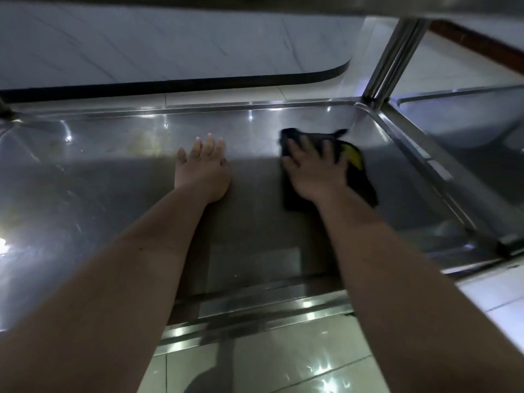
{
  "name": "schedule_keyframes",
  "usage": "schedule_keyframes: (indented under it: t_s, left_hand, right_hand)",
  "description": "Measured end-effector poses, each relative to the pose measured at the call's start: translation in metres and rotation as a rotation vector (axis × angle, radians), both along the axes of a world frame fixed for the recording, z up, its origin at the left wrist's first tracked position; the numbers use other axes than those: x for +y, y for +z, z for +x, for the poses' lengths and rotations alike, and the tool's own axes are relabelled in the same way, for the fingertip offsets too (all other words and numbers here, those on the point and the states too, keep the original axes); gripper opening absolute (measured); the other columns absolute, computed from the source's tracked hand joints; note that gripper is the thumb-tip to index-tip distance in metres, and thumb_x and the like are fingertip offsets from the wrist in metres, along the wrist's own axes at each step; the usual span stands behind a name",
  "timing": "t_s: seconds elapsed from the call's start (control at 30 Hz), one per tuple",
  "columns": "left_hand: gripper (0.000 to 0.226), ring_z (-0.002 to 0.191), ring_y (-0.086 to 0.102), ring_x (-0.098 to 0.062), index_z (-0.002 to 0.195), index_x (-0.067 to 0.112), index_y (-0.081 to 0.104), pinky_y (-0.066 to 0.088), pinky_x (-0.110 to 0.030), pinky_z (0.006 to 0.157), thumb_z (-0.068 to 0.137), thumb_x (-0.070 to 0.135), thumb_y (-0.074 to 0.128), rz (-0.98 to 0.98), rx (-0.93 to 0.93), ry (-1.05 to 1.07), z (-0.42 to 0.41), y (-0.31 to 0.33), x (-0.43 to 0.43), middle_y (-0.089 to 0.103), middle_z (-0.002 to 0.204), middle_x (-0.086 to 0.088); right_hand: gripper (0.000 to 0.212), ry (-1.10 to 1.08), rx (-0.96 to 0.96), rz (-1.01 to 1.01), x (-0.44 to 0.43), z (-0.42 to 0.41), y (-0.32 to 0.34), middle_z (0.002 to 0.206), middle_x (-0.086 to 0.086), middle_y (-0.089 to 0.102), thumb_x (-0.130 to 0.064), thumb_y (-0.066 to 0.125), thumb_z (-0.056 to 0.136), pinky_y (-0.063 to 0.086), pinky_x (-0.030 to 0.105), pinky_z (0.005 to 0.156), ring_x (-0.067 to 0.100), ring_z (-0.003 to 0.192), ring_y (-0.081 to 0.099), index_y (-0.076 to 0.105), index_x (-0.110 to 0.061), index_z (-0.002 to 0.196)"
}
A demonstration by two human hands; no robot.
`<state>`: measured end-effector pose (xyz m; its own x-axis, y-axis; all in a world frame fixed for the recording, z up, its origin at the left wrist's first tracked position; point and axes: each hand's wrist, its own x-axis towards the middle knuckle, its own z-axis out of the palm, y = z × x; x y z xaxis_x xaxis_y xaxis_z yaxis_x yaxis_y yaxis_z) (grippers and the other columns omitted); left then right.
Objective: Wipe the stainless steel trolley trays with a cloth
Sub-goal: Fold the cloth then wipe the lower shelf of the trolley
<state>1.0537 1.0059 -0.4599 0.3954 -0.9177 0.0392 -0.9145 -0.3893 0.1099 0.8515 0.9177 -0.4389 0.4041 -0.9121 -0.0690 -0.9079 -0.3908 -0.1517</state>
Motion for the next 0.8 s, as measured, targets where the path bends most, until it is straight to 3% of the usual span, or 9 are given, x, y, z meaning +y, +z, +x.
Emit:
schedule_keyframes:
  t_s: [0.1, 0.17, 0.23, 0.27, 0.37, 0.57, 0.7, 0.8]
  left_hand:
    - [0.052, 0.149, 0.006, -0.023, 0.153, 0.018, 0.017, 0.005, -0.048, 0.12, 0.103, 0.029, 0.019, -0.042, 0.052, 0.018, -0.001, 0.004, 0.003, 0.011, 0.162, -0.005]
    - [0.047, 0.147, 0.013, -0.025, 0.149, 0.018, 0.03, 0.009, -0.045, 0.12, 0.102, 0.024, 0.023, -0.157, 0.222, 0.027, 0.0, 0.009, 0.009, 0.021, 0.159, -0.007]
    - [0.047, 0.149, 0.009, -0.023, 0.15, 0.022, 0.031, 0.005, -0.037, 0.118, 0.103, 0.02, 0.027, -0.261, 0.402, 0.05, 0.012, 0.019, 0.021, 0.018, 0.161, -0.002]
    - [0.049, 0.149, 0.004, -0.021, 0.152, 0.023, 0.028, 0.001, -0.034, 0.117, 0.103, 0.019, 0.028, -0.264, 0.396, 0.037, 0.025, 0.024, 0.029, 0.013, 0.163, 0.0]
    - [0.05, 0.15, -0.001, -0.018, 0.153, 0.024, 0.024, -0.003, -0.037, 0.119, 0.104, 0.026, 0.03, -0.173, 0.151, -0.004, 0.086, 0.028, 0.058, 0.01, 0.163, 0.0]
    - [0.054, 0.15, -0.004, -0.015, 0.152, 0.042, 0.011, -0.003, -0.062, 0.114, 0.1, 0.056, 0.014, 0.084, 0.034, 0.134, 0.145, 0.011, 0.099, 0.0, 0.163, 0.011]
    - [0.052, 0.15, 0.0, -0.017, 0.149, 0.048, 0.007, -0.001, -0.067, 0.111, 0.098, 0.055, 0.012, 0.113, -0.015, 0.103, 0.143, 0.012, 0.097, 0.0, 0.163, 0.01]
    - [0.05, 0.15, 0.001, -0.017, 0.15, 0.046, 0.007, 0.002, -0.067, 0.111, 0.1, 0.047, 0.014, 0.095, -0.006, 0.106, 0.141, 0.012, 0.1, 0.001, 0.163, 0.009]
  right_hand:
    - [0.054, 0.227, -0.014, -0.018, 0.05, 0.057, -0.006, 0.162, -0.015, -0.003, -0.058, 0.014, 0.099, -0.01, 0.059, 0.113, 0.03, 0.149, -0.01, 0.005, -0.047, 0.151]
    - [0.053, 0.232, -0.038, -0.03, 0.059, 0.067, -0.007, 0.162, -0.015, -0.002, -0.058, 0.014, 0.1, -0.011, 0.057, 0.114, 0.028, 0.149, -0.011, 0.006, -0.047, 0.151]
    - [0.053, 0.211, -0.051, -0.013, 0.056, 0.064, -0.005, 0.162, -0.016, -0.002, -0.057, 0.015, 0.1, -0.01, 0.056, 0.115, 0.027, 0.149, -0.01, 0.007, -0.048, 0.151]
    - [0.053, 0.206, -0.048, -0.007, 0.055, 0.063, -0.005, 0.162, -0.016, -0.002, -0.057, 0.015, 0.1, -0.009, 0.055, 0.116, 0.027, 0.149, -0.01, 0.007, -0.048, 0.151]
    - [0.053, 0.189, -0.026, 0.002, 0.056, 0.064, -0.005, 0.162, -0.017, -0.004, -0.057, 0.014, 0.1, -0.008, 0.055, 0.117, 0.026, 0.149, -0.01, 0.005, -0.049, 0.151]
    - [0.053, 0.175, 0.003, -0.012, 0.053, 0.067, -0.006, 0.162, -0.019, -0.005, -0.059, 0.012, 0.098, -0.01, 0.055, 0.116, 0.026, 0.149, -0.011, 0.002, -0.051, 0.15]
    - [0.055, 0.101, 0.005, 0.014, 0.045, 0.083, -0.002, 0.163, -0.014, -0.005, -0.058, 0.013, 0.099, -0.011, 0.06, 0.114, 0.031, 0.149, -0.012, 0.003, -0.047, 0.152]
    - [0.055, -0.11, 0.017, 0.02, 0.046, 0.125, 0.004, 0.164, -0.006, -0.006, -0.051, 0.013, 0.101, -0.009, 0.069, 0.11, 0.039, 0.147, -0.014, 0.001, -0.04, 0.154]
